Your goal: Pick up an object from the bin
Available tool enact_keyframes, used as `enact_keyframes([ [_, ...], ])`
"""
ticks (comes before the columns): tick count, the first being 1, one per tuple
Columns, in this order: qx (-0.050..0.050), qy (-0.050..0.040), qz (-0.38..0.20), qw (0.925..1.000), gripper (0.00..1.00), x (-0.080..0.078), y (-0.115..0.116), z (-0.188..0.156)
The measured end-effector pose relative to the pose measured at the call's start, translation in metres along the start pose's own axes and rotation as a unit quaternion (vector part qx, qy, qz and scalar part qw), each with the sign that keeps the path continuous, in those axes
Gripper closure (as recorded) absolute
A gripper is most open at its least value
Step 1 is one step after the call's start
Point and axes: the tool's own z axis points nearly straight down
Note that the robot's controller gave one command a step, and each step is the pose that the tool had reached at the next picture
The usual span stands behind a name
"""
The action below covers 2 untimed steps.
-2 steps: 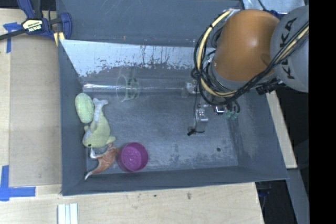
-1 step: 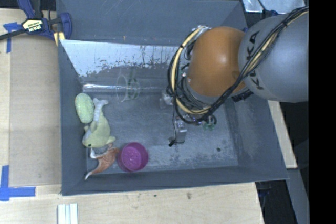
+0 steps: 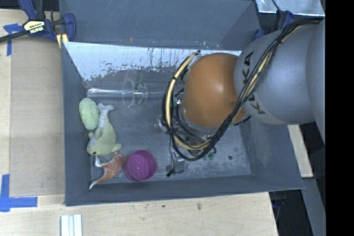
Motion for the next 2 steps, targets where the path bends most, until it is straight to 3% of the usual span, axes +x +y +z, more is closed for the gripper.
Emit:
enact_keyframes([
  [1,0.000,-0.0025,-0.055,0.9985,0.00,0.000,0.064,0.011],
  [2,0.000,-0.0016,-0.020,0.9998,0.00,-0.005,0.080,0.056],
])
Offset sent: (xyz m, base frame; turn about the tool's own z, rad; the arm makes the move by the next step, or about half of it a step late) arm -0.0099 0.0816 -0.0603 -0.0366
